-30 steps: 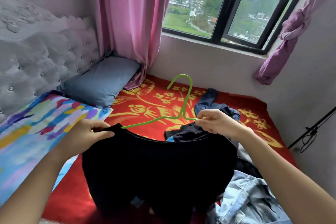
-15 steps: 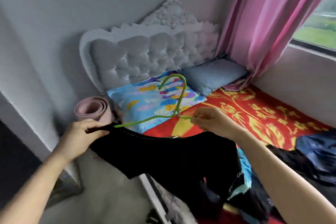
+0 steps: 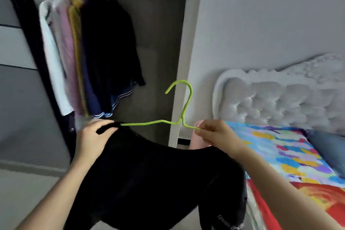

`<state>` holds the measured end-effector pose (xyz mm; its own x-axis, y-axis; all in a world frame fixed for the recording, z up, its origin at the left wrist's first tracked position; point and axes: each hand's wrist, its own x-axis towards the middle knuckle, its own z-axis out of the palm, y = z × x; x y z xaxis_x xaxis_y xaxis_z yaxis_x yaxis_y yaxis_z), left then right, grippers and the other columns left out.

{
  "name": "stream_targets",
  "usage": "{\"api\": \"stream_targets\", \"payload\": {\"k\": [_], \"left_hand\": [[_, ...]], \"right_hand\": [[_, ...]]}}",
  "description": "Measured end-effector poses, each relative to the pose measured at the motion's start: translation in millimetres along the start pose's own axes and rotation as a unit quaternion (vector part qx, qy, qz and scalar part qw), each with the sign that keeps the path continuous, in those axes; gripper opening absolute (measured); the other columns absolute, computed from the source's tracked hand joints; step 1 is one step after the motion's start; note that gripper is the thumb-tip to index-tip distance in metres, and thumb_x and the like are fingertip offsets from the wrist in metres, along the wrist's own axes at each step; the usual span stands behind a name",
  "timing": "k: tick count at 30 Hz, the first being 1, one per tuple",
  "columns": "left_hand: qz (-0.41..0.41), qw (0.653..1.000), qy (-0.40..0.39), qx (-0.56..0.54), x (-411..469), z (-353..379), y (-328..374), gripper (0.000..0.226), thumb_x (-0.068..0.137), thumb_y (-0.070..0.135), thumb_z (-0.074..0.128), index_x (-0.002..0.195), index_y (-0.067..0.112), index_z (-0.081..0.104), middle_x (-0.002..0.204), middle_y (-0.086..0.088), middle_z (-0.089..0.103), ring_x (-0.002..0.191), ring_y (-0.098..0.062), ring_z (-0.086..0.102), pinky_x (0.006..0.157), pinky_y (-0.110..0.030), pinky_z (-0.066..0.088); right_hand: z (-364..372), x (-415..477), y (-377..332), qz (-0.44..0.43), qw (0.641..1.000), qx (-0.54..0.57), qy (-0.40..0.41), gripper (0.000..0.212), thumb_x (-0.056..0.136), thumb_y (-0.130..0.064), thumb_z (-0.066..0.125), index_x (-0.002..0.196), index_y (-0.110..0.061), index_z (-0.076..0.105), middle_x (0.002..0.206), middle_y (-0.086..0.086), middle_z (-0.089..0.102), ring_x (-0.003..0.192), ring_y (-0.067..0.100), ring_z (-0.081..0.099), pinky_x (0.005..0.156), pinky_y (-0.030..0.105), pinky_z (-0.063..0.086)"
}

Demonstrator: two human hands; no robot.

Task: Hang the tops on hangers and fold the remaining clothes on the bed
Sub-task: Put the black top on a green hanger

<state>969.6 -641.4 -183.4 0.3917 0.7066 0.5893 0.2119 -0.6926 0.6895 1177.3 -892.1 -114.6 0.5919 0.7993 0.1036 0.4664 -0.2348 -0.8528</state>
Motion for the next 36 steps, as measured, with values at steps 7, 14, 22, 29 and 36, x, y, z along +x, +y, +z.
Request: {"api": "stream_targets", "payload": {"k": [7,14,22,29,36], "left_hand": [[-0.061,0.996,0.003,0.059,57.6,-100.0,-105.8,0.040,0.081,0.007,0.070,0.120,0.009,0.061,0.114,-0.009,0.059,0.111,-0.031,0.053,0.096,-0.034,0.037],[-0.116,0.993,0.004,0.030,98.9,-140.9,-162.5,0.035,0.088,0.008,0.061,0.123,0.008,0.057,0.124,-0.009,0.059,0.112,-0.021,0.056,0.088,-0.026,0.036],[-0.050,0.998,-0.016,0.028,182.8,-105.7,-168.2,0.035,0.085,0.006,0.064,0.120,0.004,0.061,0.118,-0.013,0.059,0.114,-0.029,0.052,0.093,-0.026,0.033],[0.038,0.997,-0.031,0.058,300.9,-66.3,-166.0,0.040,0.092,0.019,0.056,0.131,0.011,0.052,0.130,-0.006,0.052,0.123,-0.020,0.041,0.098,-0.023,0.027],[0.113,0.985,-0.039,0.120,438.4,-34.4,-182.0,0.041,0.092,0.025,0.056,0.132,0.016,0.051,0.126,-0.002,0.050,0.119,-0.018,0.041,0.098,-0.028,0.033]], "right_hand": [[109.0,110.5,-61.5,0.050,0.994,0.055,0.076,0.026,0.086,-0.012,0.065,0.062,-0.005,0.057,0.047,-0.001,0.042,0.040,0.006,0.033,0.039,0.013,0.025],[135.7,168.3,-104.7,0.124,0.984,0.059,0.110,0.029,0.085,-0.012,0.066,0.060,-0.003,0.055,0.045,0.003,0.042,0.036,0.010,0.028,0.031,0.014,0.021],[120.6,225.4,-108.3,0.180,0.969,0.030,0.165,0.028,0.085,-0.010,0.066,0.061,-0.001,0.055,0.052,0.008,0.042,0.038,0.013,0.028,0.029,0.015,0.021],[124.7,333.1,-112.5,0.188,0.922,0.289,0.177,0.020,0.091,0.002,0.050,0.071,0.000,0.054,0.040,0.001,0.042,0.027,0.003,0.028,0.029,0.011,0.018],[154.9,463.3,-183.6,0.004,0.871,0.467,0.155,0.018,0.089,0.011,0.039,0.086,0.007,0.056,0.057,0.008,0.051,0.035,0.004,0.041,0.034,0.012,0.031]]}}
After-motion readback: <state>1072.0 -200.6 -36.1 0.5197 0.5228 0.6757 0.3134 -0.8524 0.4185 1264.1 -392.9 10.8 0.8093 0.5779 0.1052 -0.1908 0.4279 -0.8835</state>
